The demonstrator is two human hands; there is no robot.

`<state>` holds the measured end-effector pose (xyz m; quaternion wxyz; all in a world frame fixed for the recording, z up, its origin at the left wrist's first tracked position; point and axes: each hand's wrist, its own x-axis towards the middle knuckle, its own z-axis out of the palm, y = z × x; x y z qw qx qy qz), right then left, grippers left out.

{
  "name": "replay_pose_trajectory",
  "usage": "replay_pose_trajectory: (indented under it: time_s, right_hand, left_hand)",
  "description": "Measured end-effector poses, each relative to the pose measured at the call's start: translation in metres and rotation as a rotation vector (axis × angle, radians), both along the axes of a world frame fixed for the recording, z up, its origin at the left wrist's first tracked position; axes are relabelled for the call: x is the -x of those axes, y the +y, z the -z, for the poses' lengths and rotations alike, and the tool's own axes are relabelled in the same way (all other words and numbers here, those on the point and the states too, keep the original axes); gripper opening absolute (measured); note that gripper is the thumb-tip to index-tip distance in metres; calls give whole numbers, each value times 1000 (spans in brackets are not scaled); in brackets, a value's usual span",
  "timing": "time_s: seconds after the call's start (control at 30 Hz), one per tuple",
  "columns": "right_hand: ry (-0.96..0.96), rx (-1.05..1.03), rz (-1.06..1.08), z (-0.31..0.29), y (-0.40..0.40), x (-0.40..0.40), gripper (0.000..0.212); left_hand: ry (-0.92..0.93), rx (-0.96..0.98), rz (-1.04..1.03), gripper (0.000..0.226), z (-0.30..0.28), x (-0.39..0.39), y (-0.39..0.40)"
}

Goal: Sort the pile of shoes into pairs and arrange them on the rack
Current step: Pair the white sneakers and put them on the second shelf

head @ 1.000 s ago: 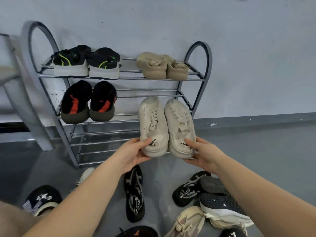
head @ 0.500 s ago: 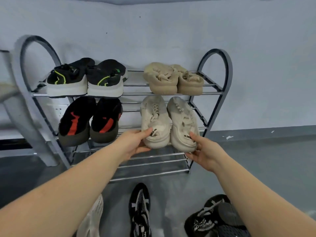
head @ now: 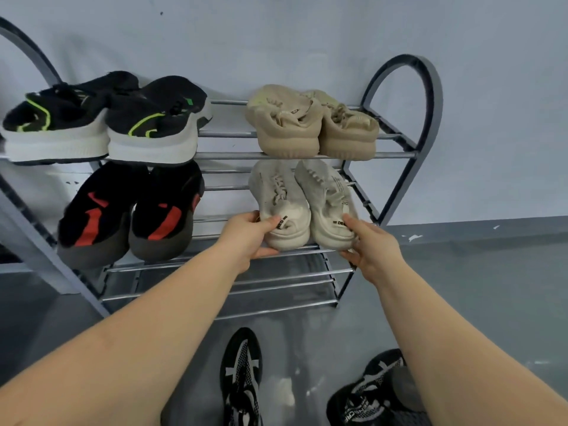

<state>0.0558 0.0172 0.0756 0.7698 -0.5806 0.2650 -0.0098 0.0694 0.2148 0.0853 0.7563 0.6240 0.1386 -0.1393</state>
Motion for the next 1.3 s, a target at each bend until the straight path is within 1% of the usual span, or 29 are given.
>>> replay_pose_trajectory:
  time_s: [0.03,0.07,0.17,0.23,0.37,0.47,0.5,0.6,0.67,0.73,0.77,0.83,0.87,0.93,0.97,1.03,1.1,1.17,1.3]
  right_hand:
    - [-7,17,21,2,0,-3,50]
    - [-13,25,44,5,1,-7,53]
    - [-28,33,100,9,3,-14,50]
    - [-30,76,128,11,5,-17,47]
    - [-20,133,183,15,6,-22,44]
    - [-18,193,196,17,6,-25,42]
    - [-16,215,194,18,6,-26,43]
    - [-9,273,179,19,7,-26,45]
    - [0,325,146,19,6,-24,39]
    - [-4,393,83,16,6,-19,29]
    - [-9,427,45,15,5,-16,29]
    - [-3,505,-42,8,5,-10,36]
    - [8,566,-88,6,5,-7,42]
    - [39,777,-169,3,3,1,61]
    - [47,896,-210,1,2,7,67]
    - [24,1116,-286,-3,4,22,72]
    - [-14,1284,-370,-5,6,40,74]
    - [-22,1408,-476,-4,10,58,76]
    - [34,1575,-724,10,19,98,83]
  left_hand:
    - [5,-4,-3,28,1,-2,1]
    - [11,-3,-8,30,1,-5,1]
    - [-2,-6,-7,26,-1,-12,-1]
    - [-21,-30,-1,29,0,-15,-3]
    - [-50,-82,-10,43,5,-18,-8]
    - [-88,-127,-55,70,8,-18,-11]
    - [-96,-143,-58,72,8,-19,-12]
    - [-98,-188,-49,58,9,-19,-13]
    - [-110,-253,-27,48,10,-20,-12]
    - [-141,-375,23,43,7,-18,-9]
    - [-161,-449,58,45,5,-17,-7]
    - [-203,-619,149,55,3,-15,-3]
    - [-221,-722,196,63,2,-13,-2]
    - [-261,-932,272,81,0,-3,0]
    - [-297,-1029,298,85,-1,5,1]
    - [-407,-1228,370,86,-2,21,5]
    - [-515,-1413,474,86,-2,37,8]
    - [-605,-1521,580,86,0,53,11]
    - [-715,-1619,775,84,10,88,9]
